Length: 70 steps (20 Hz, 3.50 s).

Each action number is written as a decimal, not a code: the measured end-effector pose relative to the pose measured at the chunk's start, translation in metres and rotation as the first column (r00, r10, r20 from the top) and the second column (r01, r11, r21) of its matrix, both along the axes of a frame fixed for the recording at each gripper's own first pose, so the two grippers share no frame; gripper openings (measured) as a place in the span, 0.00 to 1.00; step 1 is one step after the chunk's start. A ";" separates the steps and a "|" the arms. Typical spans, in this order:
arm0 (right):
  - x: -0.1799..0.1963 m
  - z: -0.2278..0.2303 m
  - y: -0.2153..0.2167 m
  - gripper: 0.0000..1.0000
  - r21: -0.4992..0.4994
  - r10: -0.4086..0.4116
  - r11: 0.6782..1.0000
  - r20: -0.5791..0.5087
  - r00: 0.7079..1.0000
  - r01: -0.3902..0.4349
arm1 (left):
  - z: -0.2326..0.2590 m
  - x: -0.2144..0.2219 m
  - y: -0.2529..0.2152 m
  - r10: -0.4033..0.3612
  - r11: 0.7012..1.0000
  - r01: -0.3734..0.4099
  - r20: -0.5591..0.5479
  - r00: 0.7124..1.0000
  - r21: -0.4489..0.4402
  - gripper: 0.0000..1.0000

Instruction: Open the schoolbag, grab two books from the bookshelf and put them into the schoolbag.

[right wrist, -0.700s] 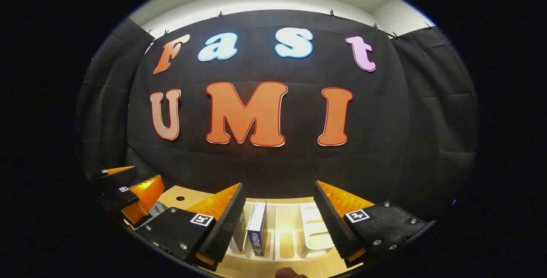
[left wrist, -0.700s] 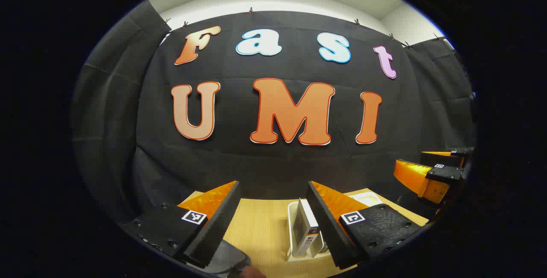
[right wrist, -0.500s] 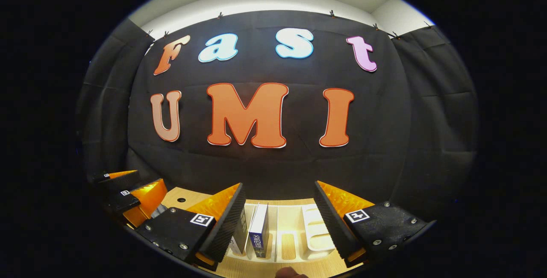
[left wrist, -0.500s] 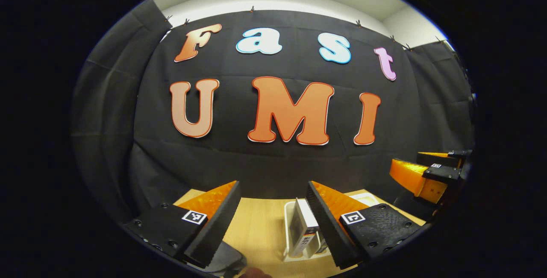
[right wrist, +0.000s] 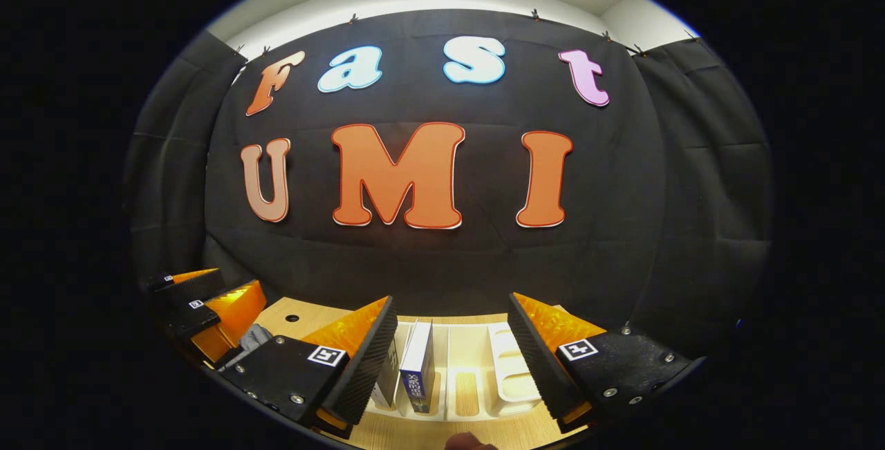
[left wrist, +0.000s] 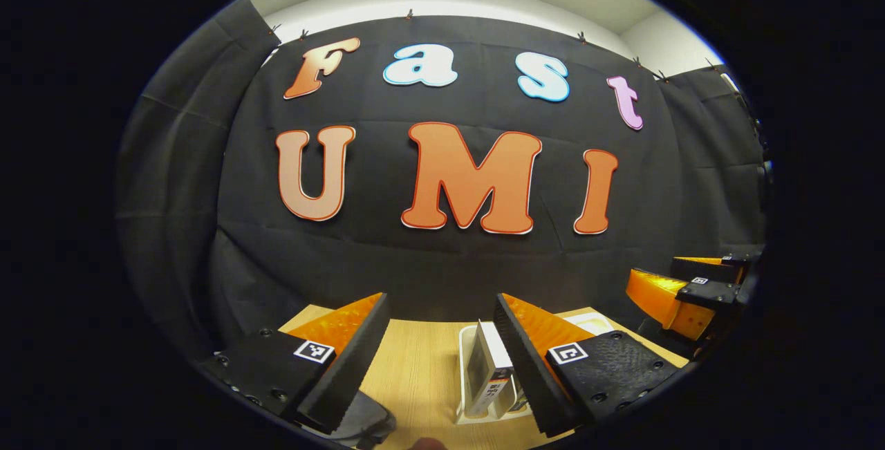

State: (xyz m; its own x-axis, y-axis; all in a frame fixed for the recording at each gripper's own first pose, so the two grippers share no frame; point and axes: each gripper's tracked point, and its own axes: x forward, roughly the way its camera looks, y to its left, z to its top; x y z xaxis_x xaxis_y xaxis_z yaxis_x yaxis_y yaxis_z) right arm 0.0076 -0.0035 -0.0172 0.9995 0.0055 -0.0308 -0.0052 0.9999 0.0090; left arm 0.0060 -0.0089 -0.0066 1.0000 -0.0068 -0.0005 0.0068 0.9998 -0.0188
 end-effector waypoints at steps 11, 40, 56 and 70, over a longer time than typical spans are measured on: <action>0.006 -0.004 0.010 0.96 -0.019 0.018 1.000 -0.003 1.000 -0.018 | 0.000 0.001 0.010 0.012 0.999 -0.013 0.005 1.000 0.038 0.97; 0.030 -0.018 -0.034 0.96 -0.055 0.019 0.998 -0.015 1.000 -0.020 | -0.255 -0.073 0.112 0.308 0.683 0.018 -0.310 0.899 0.730 0.98; 0.042 -0.031 -0.049 0.96 -0.061 0.030 0.998 -0.019 0.999 -0.031 | -0.321 -0.077 0.150 0.472 0.511 0.050 -0.328 0.818 0.858 0.96; 0.032 -0.029 -0.082 0.96 -0.055 0.004 0.998 -0.012 1.000 -0.005 | -0.323 -0.035 0.171 0.494 0.517 0.087 -0.380 0.782 0.851 0.60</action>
State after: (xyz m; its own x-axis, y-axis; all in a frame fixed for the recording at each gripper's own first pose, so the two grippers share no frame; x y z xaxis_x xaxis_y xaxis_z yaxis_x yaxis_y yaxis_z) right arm 0.0396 -0.0852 -0.0462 0.9990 0.0081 -0.0435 -0.0101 0.9989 -0.0462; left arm -0.0292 0.1622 -0.3294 0.7807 0.4912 -0.3863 0.0806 0.5339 0.8417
